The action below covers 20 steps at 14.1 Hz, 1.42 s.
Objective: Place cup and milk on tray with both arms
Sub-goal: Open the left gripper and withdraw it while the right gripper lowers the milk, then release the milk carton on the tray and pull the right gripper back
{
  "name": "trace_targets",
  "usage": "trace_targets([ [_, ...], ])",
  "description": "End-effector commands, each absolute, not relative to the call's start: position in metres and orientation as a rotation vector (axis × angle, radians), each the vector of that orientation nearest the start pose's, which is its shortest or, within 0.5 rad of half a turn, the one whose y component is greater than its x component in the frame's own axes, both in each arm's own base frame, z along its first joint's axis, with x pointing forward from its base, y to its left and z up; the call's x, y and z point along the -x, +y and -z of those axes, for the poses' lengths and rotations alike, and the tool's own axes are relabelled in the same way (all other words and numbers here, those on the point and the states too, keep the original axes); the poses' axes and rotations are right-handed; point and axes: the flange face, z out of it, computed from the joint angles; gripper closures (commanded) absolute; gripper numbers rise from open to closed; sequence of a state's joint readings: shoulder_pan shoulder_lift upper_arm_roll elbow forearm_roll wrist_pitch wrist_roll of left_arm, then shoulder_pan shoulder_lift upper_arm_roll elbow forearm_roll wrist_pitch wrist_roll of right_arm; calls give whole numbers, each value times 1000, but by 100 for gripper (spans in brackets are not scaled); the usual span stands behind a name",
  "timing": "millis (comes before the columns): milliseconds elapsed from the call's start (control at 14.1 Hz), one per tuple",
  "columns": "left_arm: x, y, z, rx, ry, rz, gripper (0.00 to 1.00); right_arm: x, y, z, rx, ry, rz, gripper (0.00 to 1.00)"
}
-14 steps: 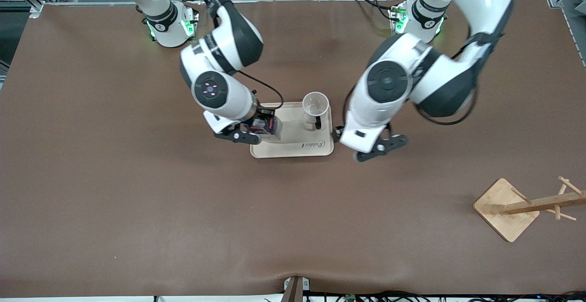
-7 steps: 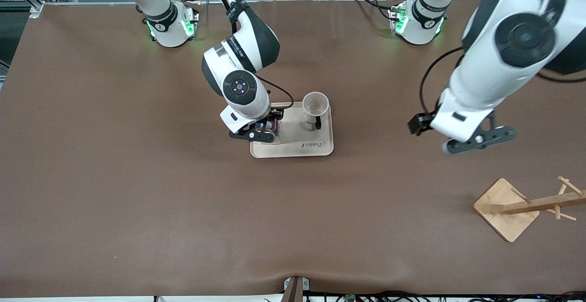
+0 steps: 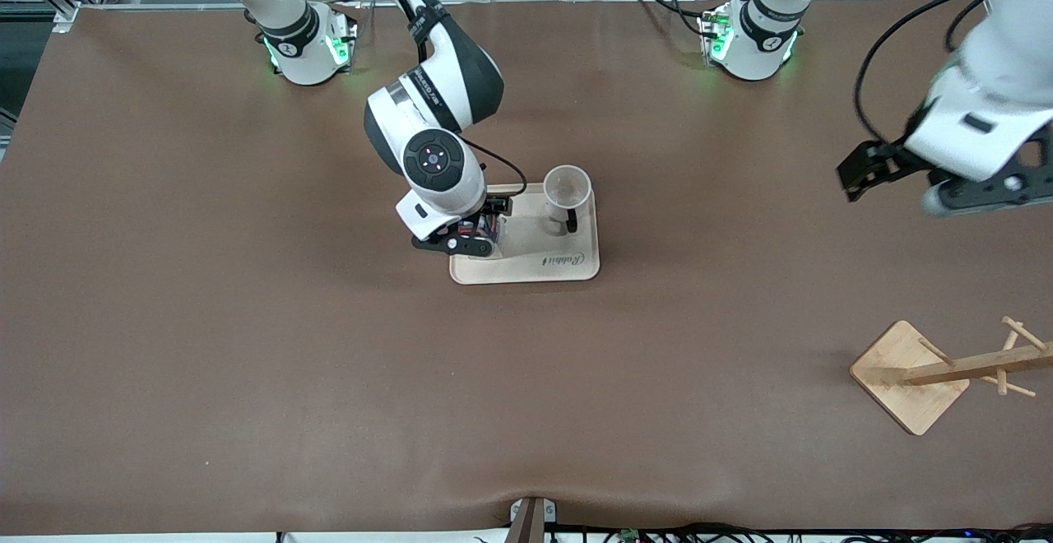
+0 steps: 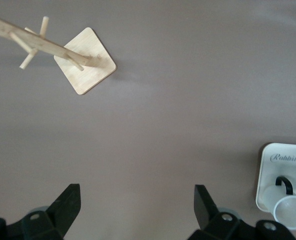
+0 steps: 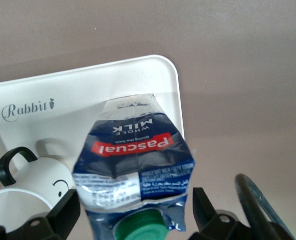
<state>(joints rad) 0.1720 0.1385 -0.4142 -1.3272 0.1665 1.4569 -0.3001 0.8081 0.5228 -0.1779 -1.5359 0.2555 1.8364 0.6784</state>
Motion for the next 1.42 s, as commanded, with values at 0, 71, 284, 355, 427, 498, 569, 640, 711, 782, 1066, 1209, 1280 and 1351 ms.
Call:
trace_targets([
  [0, -556, -61, -669, 3073, -122, 36, 0, -520, 426, -342, 3134, 211, -395, 0],
  [71, -553, -53, -670, 3072, -148, 34, 0, -519, 426, -343, 3134, 211, -396, 0],
  [284, -545, -29, -673, 3065, -171, 37, 0, -527, 423, -354, 3108, 231, -380, 0],
  [355, -539, -17, -673, 3062, -192, 31, 0, -530, 421, -360, 3101, 232, -369, 0],
  [427, -531, -12, -670, 3060, -205, 21, 0, -536, 418, -367, 3086, 247, -362, 0],
  [498, -528, -9, -672, 3060, -214, 35, 0, -542, 416, -384, 3055, 262, -342, 0],
  [569, -527, -7, -674, 3060, -219, 42, 0, -547, 414, -398, 3018, 281, -353, 0],
  [640, -528, -7, -673, 3060, -218, 46, 0, -553, 407, -410, 2986, 314, -386, 0],
  [711, -529, -10, -673, 3061, -211, 47, 0, -560, 397, -421, 2978, 329, -419, 0],
  [782, -529, -10, -672, 3060, -213, 44, 0, -567, 384, -431, 2980, 345, -453, 0],
  [1066, -528, -10, -675, 3061, -212, 51, 0, -598, 327, -480, 2985, 437, -421, 0],
  [1209, -527, -6, -675, 3061, -198, 45, 0, -612, 299, -505, 2978, 484, -344, 0],
  [1280, -527, -2, -675, 3061, -188, 44, 0, -616, 283, -517, 2969, 512, -330, 0],
  [1351, -529, -3, -674, 3063, -188, 46, 0, -616, 267, -529, 2969, 536, -329, 0],
])
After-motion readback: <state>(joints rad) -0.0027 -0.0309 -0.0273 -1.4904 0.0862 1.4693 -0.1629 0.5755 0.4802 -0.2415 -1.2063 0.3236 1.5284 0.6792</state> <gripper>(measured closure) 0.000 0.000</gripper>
